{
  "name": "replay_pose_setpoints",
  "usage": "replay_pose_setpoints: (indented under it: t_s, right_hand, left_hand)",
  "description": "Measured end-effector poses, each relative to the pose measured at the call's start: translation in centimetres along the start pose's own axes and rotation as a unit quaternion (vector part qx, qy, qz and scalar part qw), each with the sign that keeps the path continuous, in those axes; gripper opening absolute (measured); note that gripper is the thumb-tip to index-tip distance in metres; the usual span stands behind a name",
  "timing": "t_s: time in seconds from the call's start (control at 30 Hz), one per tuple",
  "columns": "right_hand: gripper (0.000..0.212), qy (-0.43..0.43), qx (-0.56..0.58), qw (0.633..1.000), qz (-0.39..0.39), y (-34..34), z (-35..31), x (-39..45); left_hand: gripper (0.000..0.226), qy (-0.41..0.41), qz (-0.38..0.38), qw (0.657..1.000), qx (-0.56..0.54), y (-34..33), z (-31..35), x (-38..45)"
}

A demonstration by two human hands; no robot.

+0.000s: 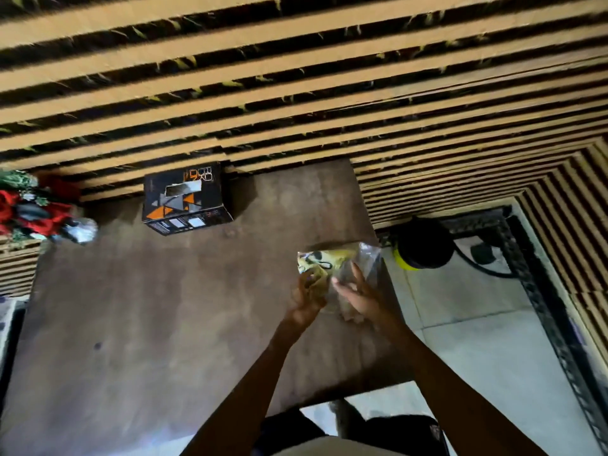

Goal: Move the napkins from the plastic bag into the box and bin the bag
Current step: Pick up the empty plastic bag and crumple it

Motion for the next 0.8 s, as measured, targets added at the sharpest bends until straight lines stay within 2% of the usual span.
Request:
replay_pose_setpoints:
  t_s: [0.07,0.1,0.17,0.2,0.27,0.33,0.4,0.47,0.53,0.6,0.67,0.7,0.77,0.8]
  right_hand:
    - [0.072,0.022,0.038,0.999,0.020,1.3,-0.2,0.3]
    - [0.070,0.045,0.062,0.996,0.033,2.3,-0.2,0.4]
    - [0.070,0.058,0.064,0.996,0.036,4.4,0.1,0.4]
    - [0.068,0.056,0.050,0.997,0.025,5.7,-0.3,0.2]
    - [0.058,0.064,0.040,0.997,0.014,8.1,-0.6,0.6]
    - [0.050,0.061,0.082,0.994,0.026,11.4,-0.9,0.7]
    - [0.048,0.055,0.117,0.992,0.005,13.7,-1.7,0.3]
    - [0.042,0.040,0.115,0.992,-0.020,16.8,-1.6,0.6]
    - [0.035,0.044,0.075,0.996,-0.011,20.1,-1.2,1.4]
    - [0.033,0.092,-0.031,0.993,0.074,23.6,-0.8,2.9]
    - [0.052,0.179,-0.140,0.958,0.175,27.5,0.4,5.1]
    - [0.070,0.207,-0.170,0.946,0.181,28.9,1.2,6.2]
    - [0.093,0.219,-0.233,0.940,0.121,32.1,3.4,9.8]
    - [0.091,0.207,-0.256,0.940,0.084,33.4,4.1,11.5]
  left_hand:
    - [0.051,-0.107,0.017,0.994,-0.007,-1.3,0.4,-0.3]
    - [0.050,-0.139,0.038,0.989,-0.025,-2.1,0.0,0.0]
    - [0.064,-0.165,0.045,0.985,-0.027,-3.0,1.6,0.0]
    - [0.076,-0.181,0.065,0.981,0.008,-3.4,3.1,-0.3]
    - [0.103,-0.233,0.105,0.955,0.152,-4.4,6.5,-0.7]
    - [0.113,-0.277,0.050,0.940,0.191,-6.3,9.1,-0.2]
    - [0.116,-0.262,-0.061,0.957,0.113,-7.5,10.3,0.7]
    - [0.110,-0.254,-0.143,0.954,0.065,-10.1,11.1,1.8]
    - [0.093,-0.249,-0.146,0.954,0.079,-13.5,12.7,2.7]
    - [0.078,-0.237,-0.115,0.960,0.089,-17.1,15.0,3.2]
    - [0.070,-0.208,-0.097,0.966,0.117,-21.1,16.5,4.6]
    - [0.068,-0.189,-0.106,0.970,0.110,-22.9,16.5,5.6]
    - [0.070,-0.146,-0.131,0.975,0.106,-27.1,17.6,7.7]
    - [0.074,-0.128,-0.137,0.976,0.110,-29.0,18.4,8.5]
Point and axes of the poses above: each hand's wrist, its own x-axis towards the middle knuckle, its own y-axis out of the back of the hand, z = x × y, the point moved 1 cm from there along x, towards the middle knuckle, and after that the axes turned 10 degrees about z, right-handed, at the moved point
